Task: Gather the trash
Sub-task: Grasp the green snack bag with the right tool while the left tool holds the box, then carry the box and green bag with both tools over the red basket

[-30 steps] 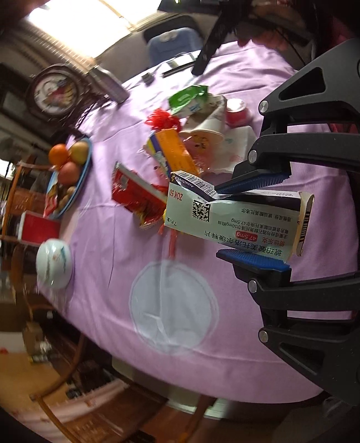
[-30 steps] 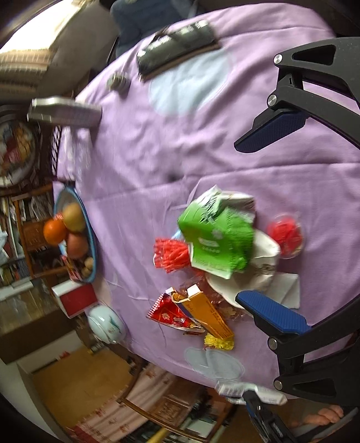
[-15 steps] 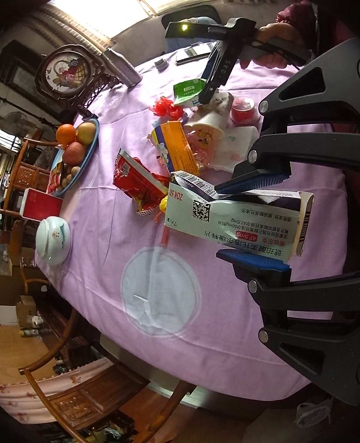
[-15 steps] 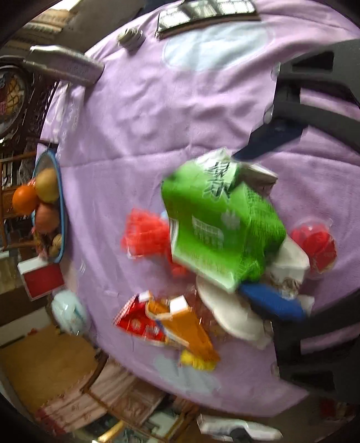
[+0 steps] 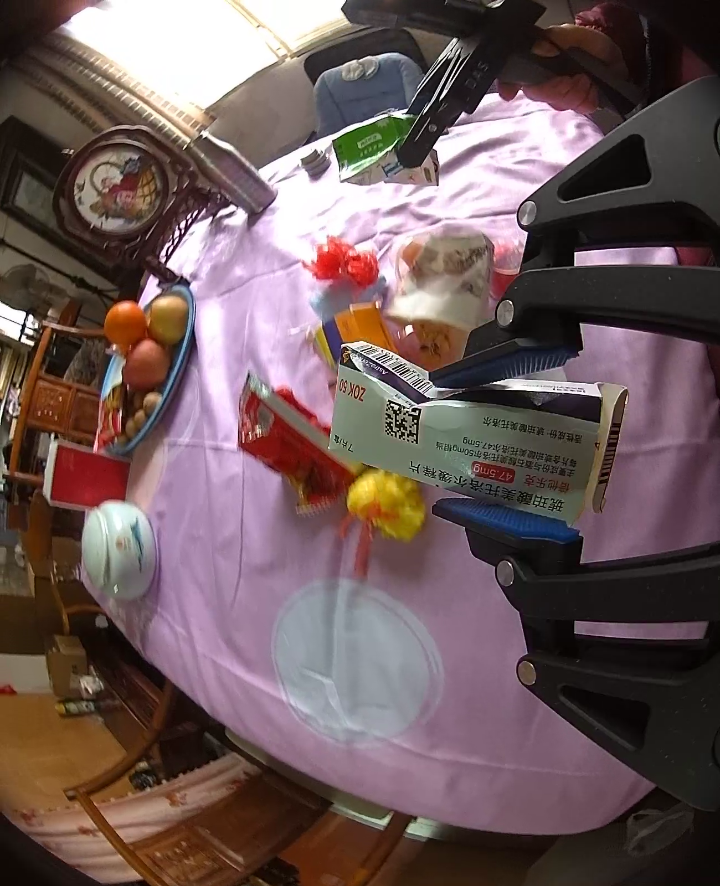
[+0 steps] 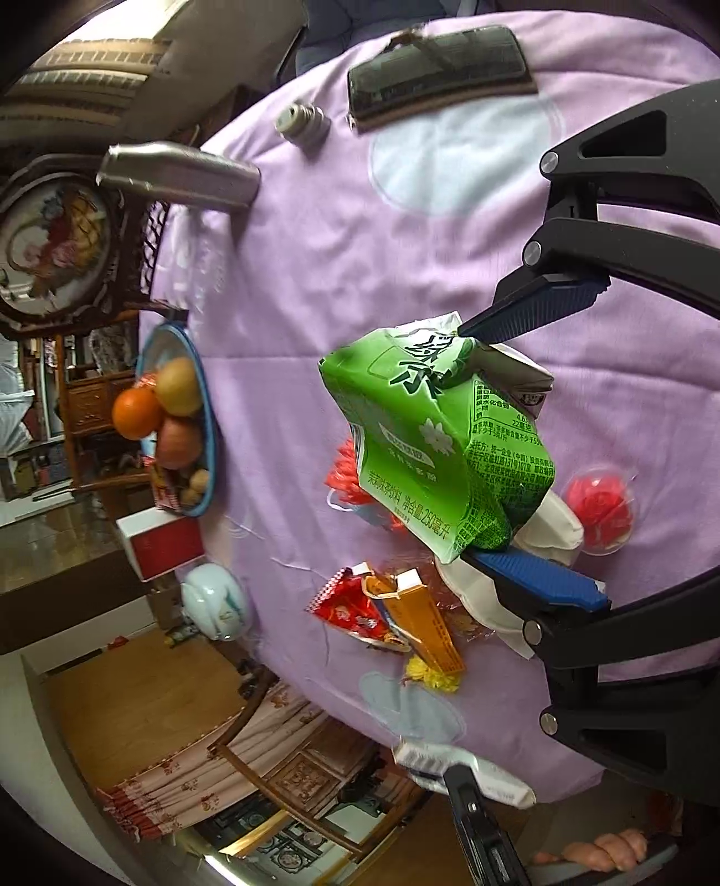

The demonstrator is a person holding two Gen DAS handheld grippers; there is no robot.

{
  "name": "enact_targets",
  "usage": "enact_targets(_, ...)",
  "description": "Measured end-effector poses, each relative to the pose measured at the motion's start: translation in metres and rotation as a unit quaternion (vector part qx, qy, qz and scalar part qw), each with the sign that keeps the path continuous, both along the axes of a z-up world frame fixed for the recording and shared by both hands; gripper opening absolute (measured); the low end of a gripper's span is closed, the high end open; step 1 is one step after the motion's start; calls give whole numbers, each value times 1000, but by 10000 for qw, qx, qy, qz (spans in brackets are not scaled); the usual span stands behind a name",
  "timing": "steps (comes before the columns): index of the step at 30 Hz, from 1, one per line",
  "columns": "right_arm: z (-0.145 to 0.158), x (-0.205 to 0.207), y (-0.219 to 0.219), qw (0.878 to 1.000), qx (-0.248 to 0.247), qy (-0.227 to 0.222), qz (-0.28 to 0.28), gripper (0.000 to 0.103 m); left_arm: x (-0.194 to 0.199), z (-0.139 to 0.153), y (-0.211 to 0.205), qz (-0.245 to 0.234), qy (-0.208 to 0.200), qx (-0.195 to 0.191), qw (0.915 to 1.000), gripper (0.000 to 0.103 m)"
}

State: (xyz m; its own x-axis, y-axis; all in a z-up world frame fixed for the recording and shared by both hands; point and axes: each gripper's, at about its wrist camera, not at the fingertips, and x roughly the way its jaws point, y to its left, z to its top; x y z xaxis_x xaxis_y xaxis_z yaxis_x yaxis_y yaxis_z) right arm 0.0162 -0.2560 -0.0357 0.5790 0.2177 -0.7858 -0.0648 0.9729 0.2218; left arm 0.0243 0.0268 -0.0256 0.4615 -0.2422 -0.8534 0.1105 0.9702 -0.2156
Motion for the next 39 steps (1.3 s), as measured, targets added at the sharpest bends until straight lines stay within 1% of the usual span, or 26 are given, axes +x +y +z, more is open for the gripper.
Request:
enact_targets(5,15,-14,-17,9996,-132,-234,66,73,4,4,-24,-110,-110,-65,9999,42)
enact_targets(9,21,-18,-21,9989,-143,-320,311,73,1,6,-34,13,-168,-92,9998,42)
enact_targets(12,23,-15,-16,9975,-120,-359,601,73,-7,8,-33,217,-187,-66,9996,42)
enact_targets(18,30,-10,13,9926,21,-483,1115,72,-26,15,-9,690,-234,47,9973,41)
enact_targets(24,40,-4,64,9836,126,-593,1699,72,-51,29,35,1255,-386,199,9911,42)
enact_targets(27,43,-2,90,9784,160,-590,1973,73,-66,30,65,1615,-385,192,9859,42)
enact_targets(31,46,-4,138,9683,153,-564,2429,72,-93,30,107,2089,-384,188,9770,42)
enact_targets(35,51,-12,184,9566,127,-585,2853,72,-122,27,151,2580,-365,133,9654,42)
enact_targets(39,58,-22,231,9423,92,-613,3289,72,-157,20,194,3095,-291,72,9504,42)
